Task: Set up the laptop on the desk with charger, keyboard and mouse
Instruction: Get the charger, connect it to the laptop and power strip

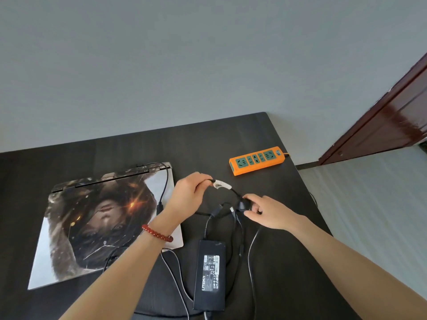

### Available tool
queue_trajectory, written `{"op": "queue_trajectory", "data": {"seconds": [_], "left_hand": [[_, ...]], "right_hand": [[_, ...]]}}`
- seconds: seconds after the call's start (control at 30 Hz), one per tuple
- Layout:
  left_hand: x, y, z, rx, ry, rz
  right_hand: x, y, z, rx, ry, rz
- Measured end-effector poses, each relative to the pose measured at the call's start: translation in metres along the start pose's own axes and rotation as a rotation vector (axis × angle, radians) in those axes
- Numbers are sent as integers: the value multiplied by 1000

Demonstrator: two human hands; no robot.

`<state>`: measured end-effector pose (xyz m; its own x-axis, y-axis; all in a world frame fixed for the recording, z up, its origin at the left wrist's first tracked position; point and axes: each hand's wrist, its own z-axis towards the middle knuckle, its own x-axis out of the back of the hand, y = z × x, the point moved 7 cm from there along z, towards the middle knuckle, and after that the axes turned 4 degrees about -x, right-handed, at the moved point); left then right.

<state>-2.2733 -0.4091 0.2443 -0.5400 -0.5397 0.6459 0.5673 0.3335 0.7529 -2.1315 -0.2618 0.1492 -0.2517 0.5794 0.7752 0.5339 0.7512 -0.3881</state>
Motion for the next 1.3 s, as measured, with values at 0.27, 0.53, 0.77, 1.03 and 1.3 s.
{"op": "queue_trajectory", "data": {"seconds": [0.27,0.53,0.77,1.03,1.3], "left_hand": [[18,26,44,-108,48,-38],[19,60,126,-238,115,29],[-26,4,150,-9,35,53],[-96,-68,132,365,-345,-223],[-136,-93,129,564,-340,-226]], "right_hand": [[58,7,18,-212,431,628],[127,-29,54,22,414,199],[127,28,103,-185,320,592],[94,79,145,-359,343,970],[91,83,154,-392,412,944]]}}
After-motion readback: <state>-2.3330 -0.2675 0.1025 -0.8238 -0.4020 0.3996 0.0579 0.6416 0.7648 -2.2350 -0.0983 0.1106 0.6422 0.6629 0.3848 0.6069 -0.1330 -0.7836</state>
